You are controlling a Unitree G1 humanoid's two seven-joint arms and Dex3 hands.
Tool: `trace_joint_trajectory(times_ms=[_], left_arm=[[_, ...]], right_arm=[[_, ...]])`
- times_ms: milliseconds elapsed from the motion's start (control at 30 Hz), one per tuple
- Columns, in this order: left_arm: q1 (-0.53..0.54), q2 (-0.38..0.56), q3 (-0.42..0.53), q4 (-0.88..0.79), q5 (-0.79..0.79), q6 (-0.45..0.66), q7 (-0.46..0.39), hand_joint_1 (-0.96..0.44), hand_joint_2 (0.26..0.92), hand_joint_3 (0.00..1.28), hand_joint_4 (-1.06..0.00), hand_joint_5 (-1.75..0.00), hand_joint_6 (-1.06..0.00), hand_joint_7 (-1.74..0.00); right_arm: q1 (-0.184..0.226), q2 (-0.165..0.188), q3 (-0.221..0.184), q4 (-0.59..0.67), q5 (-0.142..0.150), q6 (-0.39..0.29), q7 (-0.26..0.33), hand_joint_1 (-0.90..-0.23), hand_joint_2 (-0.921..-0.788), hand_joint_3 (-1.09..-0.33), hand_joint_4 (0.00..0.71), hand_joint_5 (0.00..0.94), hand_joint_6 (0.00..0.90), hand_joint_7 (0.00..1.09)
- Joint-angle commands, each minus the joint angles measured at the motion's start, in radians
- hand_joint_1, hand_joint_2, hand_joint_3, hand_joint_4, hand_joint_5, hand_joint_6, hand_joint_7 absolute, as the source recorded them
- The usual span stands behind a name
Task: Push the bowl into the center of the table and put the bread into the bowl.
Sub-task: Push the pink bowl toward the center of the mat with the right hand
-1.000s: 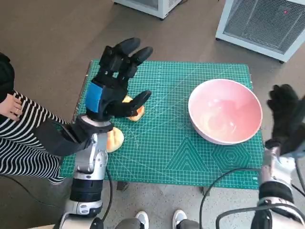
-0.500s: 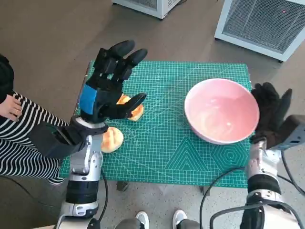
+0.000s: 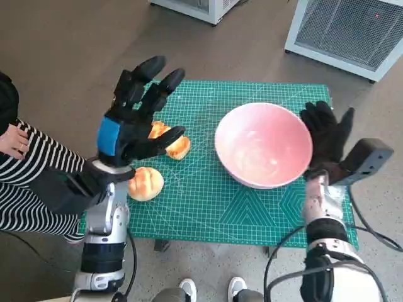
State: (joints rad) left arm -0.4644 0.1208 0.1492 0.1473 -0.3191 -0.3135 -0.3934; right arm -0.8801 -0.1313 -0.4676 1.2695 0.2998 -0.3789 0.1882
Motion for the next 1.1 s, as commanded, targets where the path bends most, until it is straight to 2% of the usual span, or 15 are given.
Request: trace_joint_trajectory(times_ms=[33,500,667,867,933,1100], left_arm=[[0.024,0.012,0.009,-0.031,0.003,-0.014,0.006,-0.13,0.914,0.11,-0.4,-0.03,-0.15,-0.49],[0.06,0.019,0.015,-0.054,0.011,-0.007,0.026,-0.16,0.921,0.08,-0.41,-0.01,-0.21,-0.41],[0.07,0.015,0.009,-0.064,0.015,-0.005,0.035,-0.17,0.921,0.08,-0.42,-0.01,-0.22,-0.39],[0.076,0.014,0.004,-0.068,0.012,-0.002,0.039,-0.18,0.921,0.08,-0.42,-0.01,-0.22,-0.37],[0.076,0.014,0.003,-0.066,0.011,-0.002,0.038,-0.18,0.921,0.08,-0.41,0.0,-0.22,-0.37],[0.064,0.01,0.0,-0.052,0.01,-0.005,0.036,-0.18,0.921,0.08,-0.41,0.0,-0.22,-0.35]], right_arm=[[-0.015,0.034,-0.006,0.02,0.015,0.032,0.009,-0.674,-0.921,-0.916,0.164,0.003,0.124,0.31],[-0.066,0.099,-0.016,0.039,0.026,0.066,-0.002,-0.697,-0.921,-0.888,0.153,0.001,0.138,0.29],[-0.077,0.105,-0.021,0.044,0.027,0.082,-0.005,-0.692,-0.921,-0.878,0.16,0.005,0.148,0.28],[-0.077,0.088,-0.024,0.032,0.027,0.081,0.016,-0.684,-0.921,-0.875,0.155,0.001,0.148,0.27],[-0.077,0.082,-0.017,0.024,0.019,0.068,0.02,-0.689,-0.921,-0.869,0.154,0.001,0.148,0.26],[-0.065,0.059,0.05,-0.013,-0.048,-0.029,0.035,-0.721,-0.921,-0.85,0.152,0.0,0.145,0.25]])
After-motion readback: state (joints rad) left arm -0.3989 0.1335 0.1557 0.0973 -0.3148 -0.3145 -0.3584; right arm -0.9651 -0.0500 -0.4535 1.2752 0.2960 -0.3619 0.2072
